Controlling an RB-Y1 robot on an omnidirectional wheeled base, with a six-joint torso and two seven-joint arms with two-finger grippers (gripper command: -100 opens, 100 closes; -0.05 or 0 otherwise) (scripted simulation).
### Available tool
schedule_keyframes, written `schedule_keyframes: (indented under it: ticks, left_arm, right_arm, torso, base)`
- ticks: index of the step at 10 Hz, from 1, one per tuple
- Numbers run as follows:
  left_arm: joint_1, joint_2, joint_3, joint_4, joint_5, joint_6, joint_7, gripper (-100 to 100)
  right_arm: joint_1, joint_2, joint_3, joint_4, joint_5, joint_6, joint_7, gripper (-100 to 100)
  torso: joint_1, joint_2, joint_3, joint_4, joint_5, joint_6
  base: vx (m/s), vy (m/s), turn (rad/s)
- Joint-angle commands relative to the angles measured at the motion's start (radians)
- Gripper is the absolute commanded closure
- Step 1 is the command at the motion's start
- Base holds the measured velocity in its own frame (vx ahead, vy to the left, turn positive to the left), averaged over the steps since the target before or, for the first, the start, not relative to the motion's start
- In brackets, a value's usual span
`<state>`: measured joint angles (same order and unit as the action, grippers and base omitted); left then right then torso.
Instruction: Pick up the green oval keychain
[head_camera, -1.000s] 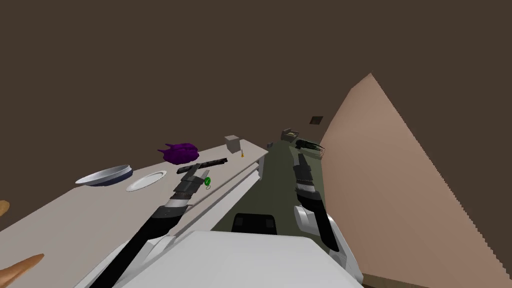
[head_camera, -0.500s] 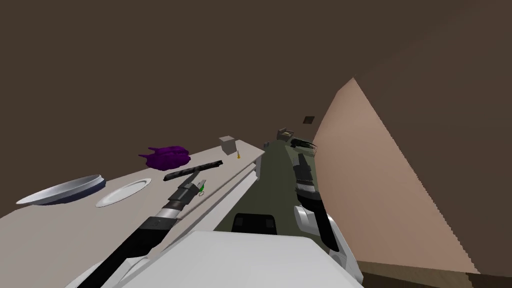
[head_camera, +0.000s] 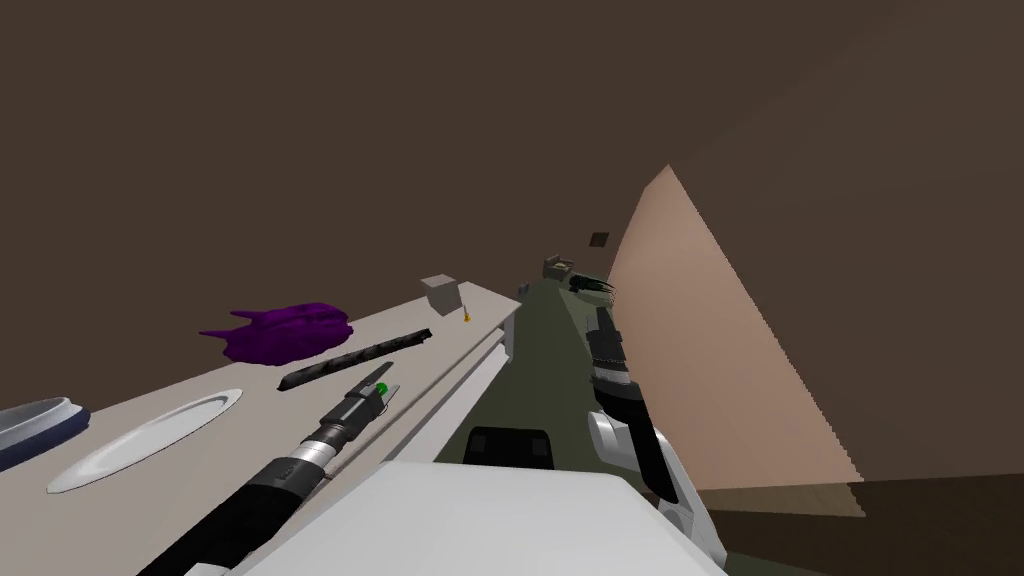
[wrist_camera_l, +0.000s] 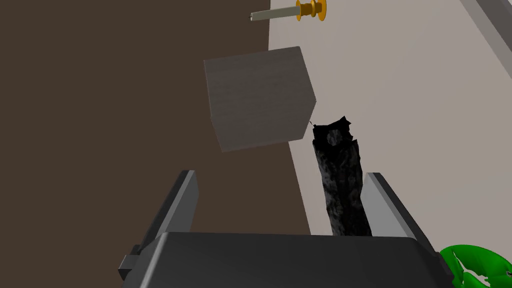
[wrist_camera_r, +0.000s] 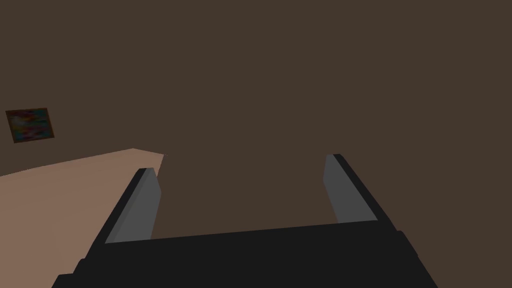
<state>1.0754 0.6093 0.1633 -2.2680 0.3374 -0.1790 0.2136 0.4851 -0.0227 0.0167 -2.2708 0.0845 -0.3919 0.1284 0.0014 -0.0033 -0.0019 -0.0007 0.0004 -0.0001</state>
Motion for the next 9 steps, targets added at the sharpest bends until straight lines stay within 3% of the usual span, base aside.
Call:
schedule_keyframes:
  ticks: [1,2,4,5,6,7,8,9]
  left_arm:
    - [0.050,0.043,0.013,-0.005,0.046,0.050,0.002,-100]
    - [0.062,0.043,0.013,-0.005,0.046,0.055,0.002,-100]
    - [0.134,0.107,0.031,0.004,0.111,0.113,0.003,-100]
    - [0.152,0.112,0.031,0.004,0.122,0.125,0.003,-100]
    - [0.180,0.146,0.040,0.009,0.158,0.160,0.002,-100]
    - [0.197,0.146,0.040,0.009,0.162,0.160,0.002,-100]
    - [0.238,0.178,0.050,0.013,0.202,0.194,0.001,-100]
    - [0.241,0.178,0.050,0.013,0.202,0.194,0.001,-100]
  right_arm:
    - [0.000,0.000,0.000,0.000,0.000,0.000,0.000,0]
    - [0.000,0.000,0.000,0.000,0.000,0.000,0.000,0]
    - [0.000,0.000,0.000,0.000,0.000,0.000,0.000,0]
    - [0.000,0.000,0.000,0.000,0.000,0.000,0.000,0]
    - [0.000,0.000,0.000,0.000,0.000,0.000,0.000,0]
    - [0.000,0.000,0.000,0.000,0.000,0.000,0.000,0]
    - [0.000,0.000,0.000,0.000,0.000,0.000,0.000,0]
    - [0.000,0.000,0.000,0.000,0.000,0.000,0.000,0]
  torso:
    - [0.000,0.000,0.000,0.000,0.000,0.000]
    - [-0.001,0.000,0.000,0.000,0.000,0.000]
    - [-0.001,0.001,0.001,0.000,0.000,0.000]
    - [0.000,0.000,0.000,0.000,0.000,0.001]
    - [0.001,0.001,0.000,0.000,0.000,0.000]
    - [0.000,0.001,0.001,0.000,0.000,0.000]
    - [0.000,0.002,0.001,0.000,0.000,0.000]
    - [-0.001,0.002,0.001,0.000,0.000,0.000]
  base:
    - [0.040,0.010,-0.230]
    - [0.027,0.014,-0.114]
    - [0.036,0.022,-0.274]
    - [0.031,0.043,-0.129]
    - [0.027,0.033,-0.195]
    - [0.018,0.023,-0.113]
    - [0.019,0.018,-0.199]
    - [0.015,0.023,-0.115]
